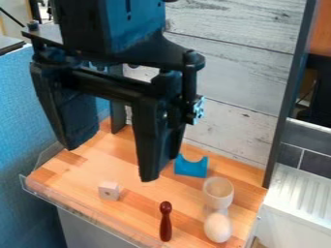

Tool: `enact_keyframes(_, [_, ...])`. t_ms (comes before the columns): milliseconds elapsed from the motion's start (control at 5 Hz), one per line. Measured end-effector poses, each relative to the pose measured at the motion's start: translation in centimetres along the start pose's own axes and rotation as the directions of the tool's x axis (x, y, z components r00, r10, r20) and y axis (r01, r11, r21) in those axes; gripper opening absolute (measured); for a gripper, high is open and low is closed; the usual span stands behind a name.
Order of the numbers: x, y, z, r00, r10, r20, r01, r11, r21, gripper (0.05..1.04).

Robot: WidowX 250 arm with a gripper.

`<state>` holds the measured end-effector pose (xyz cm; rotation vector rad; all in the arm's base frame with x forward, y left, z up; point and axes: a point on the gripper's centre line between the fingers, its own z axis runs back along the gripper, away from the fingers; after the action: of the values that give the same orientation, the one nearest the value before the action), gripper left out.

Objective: Put the ball on the cup

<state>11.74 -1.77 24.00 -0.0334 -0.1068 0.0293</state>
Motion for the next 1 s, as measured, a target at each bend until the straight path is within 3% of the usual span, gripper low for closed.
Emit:
enact_keyframes(200, [0.0,-0.1,-0.3,1.0,-0.012,-0.005,0.012,1.0,-0.005,1.0])
enact_keyframes(600, [3.9,2.4,-4.2,0.998,-0.069,0.001,0.069,0.997,-0.015,1.0])
enact_keyframes(800, [6.0,3.8,-6.6,0.998,-0.067,0.004,0.067,0.997,-0.046,1.0])
enact_keyframes(1000, [8.2,4.7,-9.8,0.999,-0.043,0.011,0.043,0.999,-0.024,1.0])
